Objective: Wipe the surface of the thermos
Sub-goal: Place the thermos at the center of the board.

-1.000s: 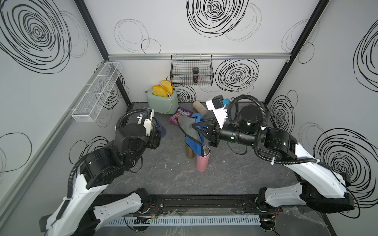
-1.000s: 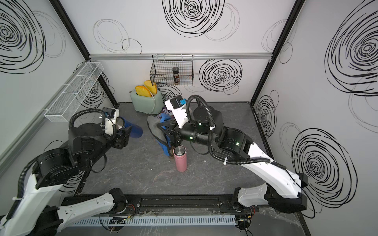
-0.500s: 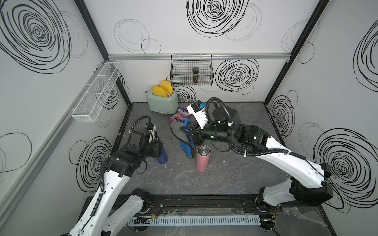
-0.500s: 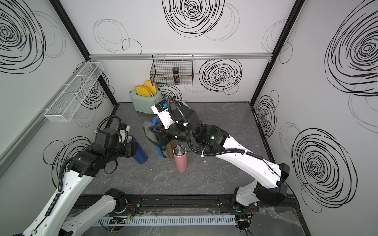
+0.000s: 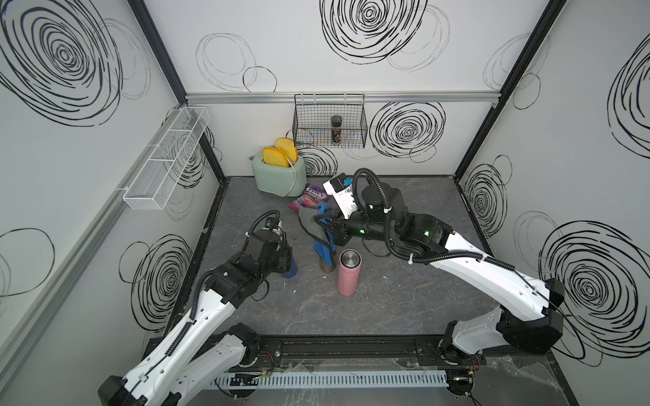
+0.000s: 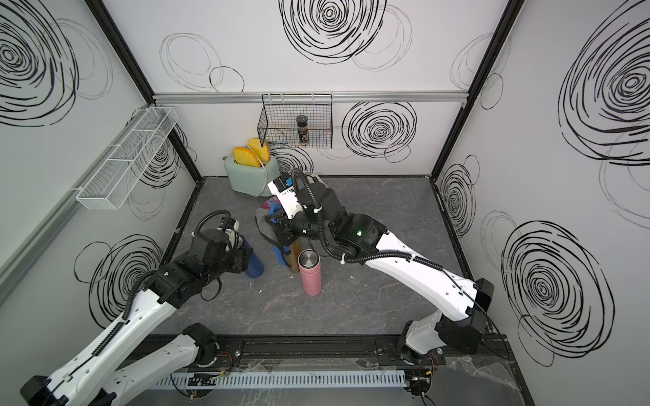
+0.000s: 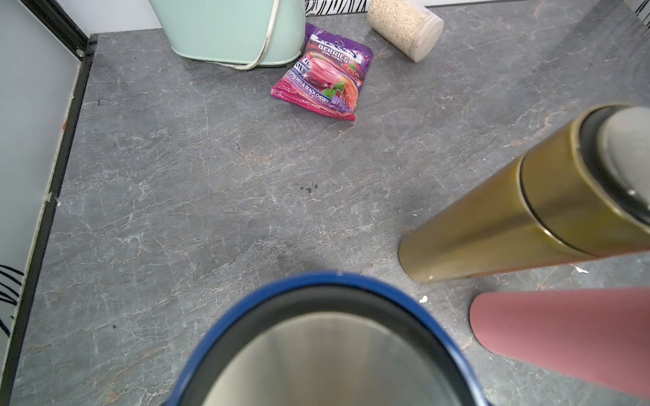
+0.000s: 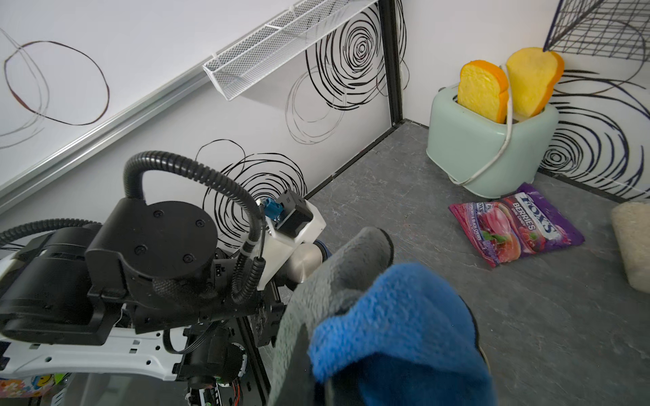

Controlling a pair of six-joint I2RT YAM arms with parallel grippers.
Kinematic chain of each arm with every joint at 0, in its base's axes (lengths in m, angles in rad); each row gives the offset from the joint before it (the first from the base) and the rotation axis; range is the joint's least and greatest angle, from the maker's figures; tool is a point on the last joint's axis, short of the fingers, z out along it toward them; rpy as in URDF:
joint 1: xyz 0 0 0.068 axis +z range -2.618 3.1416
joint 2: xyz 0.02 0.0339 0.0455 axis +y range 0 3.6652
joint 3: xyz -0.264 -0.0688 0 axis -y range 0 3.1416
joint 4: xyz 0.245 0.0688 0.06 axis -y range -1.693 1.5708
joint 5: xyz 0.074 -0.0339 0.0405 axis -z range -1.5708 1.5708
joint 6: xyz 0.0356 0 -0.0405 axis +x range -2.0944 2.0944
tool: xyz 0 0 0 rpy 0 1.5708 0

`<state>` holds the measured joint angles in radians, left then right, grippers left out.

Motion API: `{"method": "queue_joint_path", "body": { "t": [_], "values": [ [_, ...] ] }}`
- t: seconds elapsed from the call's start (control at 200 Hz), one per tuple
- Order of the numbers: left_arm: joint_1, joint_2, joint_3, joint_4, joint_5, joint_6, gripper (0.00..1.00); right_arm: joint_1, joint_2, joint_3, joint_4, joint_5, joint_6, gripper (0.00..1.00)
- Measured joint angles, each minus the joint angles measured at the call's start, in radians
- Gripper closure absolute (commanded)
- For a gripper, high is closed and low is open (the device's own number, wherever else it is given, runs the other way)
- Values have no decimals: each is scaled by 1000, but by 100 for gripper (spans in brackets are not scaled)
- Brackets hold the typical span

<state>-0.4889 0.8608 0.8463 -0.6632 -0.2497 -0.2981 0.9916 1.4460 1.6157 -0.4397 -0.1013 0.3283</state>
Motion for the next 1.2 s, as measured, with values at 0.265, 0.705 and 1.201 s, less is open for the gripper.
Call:
{"method": "queue_joint_path", "body": {
  "t": [0.265, 0.705, 1.201],
  "values": [
    [-27, 82, -46, 91, -45, -22, 100, -45, -6, -45, 8, -26, 1, 100],
    [-28, 91, -103, 220, -79, -47, 26, -77, -15, -76, 19, -64, 9, 100],
    [-46, -23, -184, 346, -81, -72, 3, -100, -49, -110, 27, -76, 13, 100]
  ]
}}
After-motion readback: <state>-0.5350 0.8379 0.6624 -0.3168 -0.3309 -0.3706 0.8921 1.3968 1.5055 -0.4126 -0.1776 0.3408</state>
